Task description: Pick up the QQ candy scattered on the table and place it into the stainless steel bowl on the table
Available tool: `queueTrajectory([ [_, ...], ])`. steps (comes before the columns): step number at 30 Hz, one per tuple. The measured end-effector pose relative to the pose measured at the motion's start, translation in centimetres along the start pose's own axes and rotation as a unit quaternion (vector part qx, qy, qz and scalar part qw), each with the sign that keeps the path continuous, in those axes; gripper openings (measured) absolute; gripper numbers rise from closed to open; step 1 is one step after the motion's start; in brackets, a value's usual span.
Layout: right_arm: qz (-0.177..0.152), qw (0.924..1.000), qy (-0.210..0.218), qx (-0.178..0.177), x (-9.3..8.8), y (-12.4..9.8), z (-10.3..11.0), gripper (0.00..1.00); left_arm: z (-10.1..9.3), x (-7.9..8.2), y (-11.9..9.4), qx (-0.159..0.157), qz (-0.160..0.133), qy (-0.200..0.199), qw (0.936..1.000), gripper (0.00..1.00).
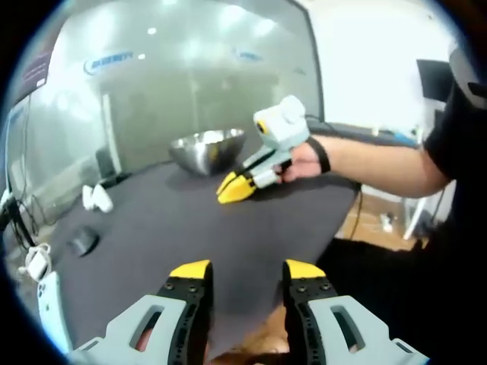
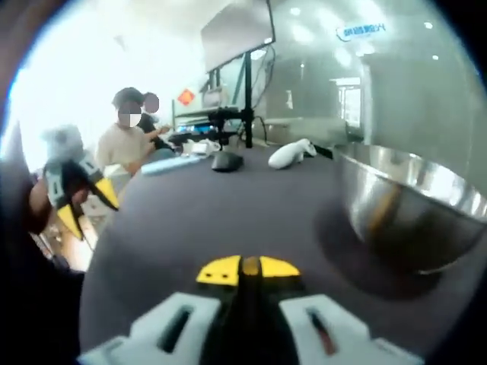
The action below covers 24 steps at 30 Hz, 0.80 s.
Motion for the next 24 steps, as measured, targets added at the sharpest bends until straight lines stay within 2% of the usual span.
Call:
queueTrajectory([
  [4, -0.002, 0.9999, 0.009, -0.003, 0.0, -0.1, 0.2, 0.09, 0.1, 0.2, 0.1, 0.001, -0.002, -0.002, 1.0000, 0.38],
  [12, -0.010, 0.9996, -0.021, -0.019, 1.0, -1.1, 0.7, 0.09, -0.4, -0.1, 0.4, -0.006, 0.003, 0.000, 1.0000, 0.38],
  [17, -0.045, 0.9980, -0.026, -0.037, 3.1, -2.5, 0.7, 0.09, -0.1, -0.3, 0.4, -0.003, 0.003, -0.004, 1.0000, 0.38],
  [18, -0.055, 0.9966, -0.031, -0.052, 3.8, -2.9, 0.4, 0.09, -0.1, -0.3, 0.4, -0.002, 0.004, -0.005, 1.0000, 0.38],
  [21, -0.054, 0.9899, -0.090, -0.094, 5.0, -3.7, -0.4, 0.09, -0.1, -0.5, 0.4, -0.003, 0.005, -0.005, 1.0000, 0.38],
  [23, -0.079, 0.9872, -0.094, -0.102, 6.2, -4.0, -0.4, 0.09, -0.1, -0.5, 0.5, -0.003, 0.005, -0.005, 1.0000, 0.38],
  [24, -0.093, 0.9848, -0.092, -0.115, 7.1, -4.5, -1.1, 0.09, -0.1, -0.4, 0.5, -0.002, 0.003, -0.005, 1.0000, 0.38],
])
Point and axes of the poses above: the point that each gripper's makers call its tool centre point, and the gripper's own axes: y roughly forward along the fingers, z roughly to its left, x roughly out of its top, the point moved 1 cm from there along -y, roughly backward along the fingers, and after that the axes turned 2 degrees about y, right-handed, at the moved point
